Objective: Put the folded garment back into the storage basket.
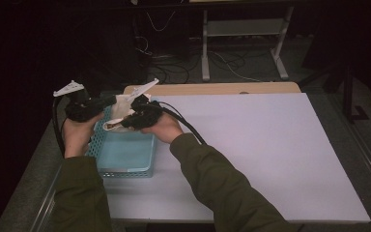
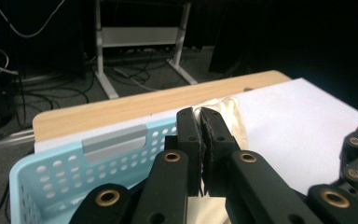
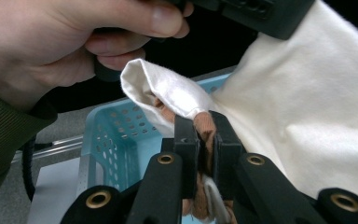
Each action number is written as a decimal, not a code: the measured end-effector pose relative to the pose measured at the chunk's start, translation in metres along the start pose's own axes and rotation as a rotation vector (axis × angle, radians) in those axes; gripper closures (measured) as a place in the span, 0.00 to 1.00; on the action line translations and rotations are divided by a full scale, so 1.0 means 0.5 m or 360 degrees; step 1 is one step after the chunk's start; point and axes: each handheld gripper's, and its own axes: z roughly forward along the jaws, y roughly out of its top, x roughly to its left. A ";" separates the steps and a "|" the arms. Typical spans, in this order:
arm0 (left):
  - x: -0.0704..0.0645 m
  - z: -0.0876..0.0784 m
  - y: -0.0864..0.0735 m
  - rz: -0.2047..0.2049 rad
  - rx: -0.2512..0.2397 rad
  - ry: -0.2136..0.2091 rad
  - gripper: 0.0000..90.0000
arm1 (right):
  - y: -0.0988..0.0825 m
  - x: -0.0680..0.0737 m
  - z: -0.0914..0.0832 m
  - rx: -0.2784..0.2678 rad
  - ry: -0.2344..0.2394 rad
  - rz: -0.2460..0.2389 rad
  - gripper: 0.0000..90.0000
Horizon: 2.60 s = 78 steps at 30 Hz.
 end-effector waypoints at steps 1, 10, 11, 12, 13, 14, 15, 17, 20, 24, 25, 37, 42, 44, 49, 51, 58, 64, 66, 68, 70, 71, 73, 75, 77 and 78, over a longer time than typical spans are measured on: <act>0.001 0.002 -0.002 0.0001 0.0009 0.0006 0.97 | -0.003 0.001 0.005 0.0010 -0.0007 0.0007 0.92; 0.020 0.030 -0.032 -0.0037 0.0096 0.0014 0.97 | -0.028 0.002 0.032 0.0064 0.0005 0.0009 0.92; 0.022 0.033 -0.035 -0.0040 0.0108 0.0015 0.97 | -0.030 0.002 0.034 0.0066 0.0008 0.0011 0.92; 0.024 0.036 -0.039 -0.0052 0.0114 0.0014 0.97 | -0.033 0.002 0.036 0.0069 0.0010 0.0014 0.92; 0.026 0.038 -0.041 -0.0058 0.0122 0.0016 0.97 | -0.037 0.002 0.038 0.0074 0.0014 0.0017 0.92; 0.028 0.041 -0.045 -0.0064 0.0126 0.0014 0.97 | -0.039 0.001 0.040 0.0077 0.0017 0.0012 0.92; 0.028 0.044 -0.047 -0.0069 0.0138 0.0014 0.97 | -0.044 0.002 0.042 0.0086 0.0026 0.0012 0.92; 0.029 0.049 -0.052 -0.0064 0.0160 0.0013 0.96 | -0.051 0.002 0.046 0.0105 0.0025 0.0016 0.92; 0.031 0.059 -0.060 -0.0059 0.0197 0.0015 0.97 | -0.064 0.000 0.052 0.0131 0.0026 0.0013 0.92; 0.032 0.074 -0.072 -0.0062 0.0244 0.0019 0.96 | -0.080 0.003 0.062 0.0179 0.0017 -0.0015 0.91; 0.032 0.077 -0.074 -0.0058 0.0258 0.0020 0.96 | -0.082 0.004 0.063 0.0186 0.0019 -0.0016 0.91; 0.029 0.104 -0.089 -0.0027 0.0359 -0.0008 0.96 | -0.117 0.026 0.062 0.0278 0.0065 -0.0061 0.82; 0.026 0.110 -0.091 -0.0022 0.0375 -0.0010 0.96 | -0.126 0.031 0.052 0.0266 0.0099 -0.0044 0.69; 0.026 0.112 -0.091 -0.0023 0.0377 -0.0013 0.96 | -0.125 0.031 0.045 0.0260 0.0095 -0.0033 0.65; 0.026 0.113 -0.091 -0.0024 0.0377 -0.0014 0.96 | -0.119 0.025 0.019 0.0212 0.0088 -0.0005 0.57; 0.025 0.114 -0.091 -0.0024 0.0377 -0.0012 0.96 | -0.116 0.023 0.008 0.0196 0.0077 -0.0005 0.54; 0.022 0.118 -0.084 -0.0006 0.0386 0.0013 0.96 | -0.113 0.018 -0.028 0.0180 0.0052 0.0008 0.48; 0.023 0.131 -0.084 0.0008 0.0421 0.0073 0.96 | -0.121 0.007 -0.057 0.0174 0.0028 0.0027 0.45; 0.025 0.133 -0.085 -0.0002 0.0420 0.0080 0.95 | -0.126 0.003 -0.066 0.0169 0.0015 0.0031 0.44; 0.026 0.137 -0.086 -0.0019 0.0424 0.0108 0.92 | -0.131 -0.002 -0.076 0.0166 0.0008 0.0047 0.44; 0.027 0.137 -0.085 -0.0018 0.0414 0.0150 0.82 | -0.137 -0.008 -0.085 0.0157 -0.0010 0.0057 0.44; 0.027 0.136 -0.084 -0.0017 0.0412 0.0171 0.76 | -0.139 -0.010 -0.088 0.0161 -0.0012 0.0066 0.44; 0.028 0.134 -0.083 -0.0019 0.0407 0.0178 0.68 | -0.144 -0.015 -0.097 0.0164 -0.0025 0.0074 0.43; 0.029 0.133 -0.081 -0.0021 0.0409 0.0184 0.61 | -0.150 -0.022 -0.107 0.0161 -0.0045 0.0080 0.43; 0.029 0.133 -0.081 -0.0021 0.0413 0.0179 0.55 | -0.154 -0.027 -0.115 0.0165 -0.0053 0.0105 0.43; 0.028 0.134 -0.080 -0.0024 0.0411 0.0180 0.53 | -0.156 -0.030 -0.117 0.0162 -0.0062 0.0089 0.42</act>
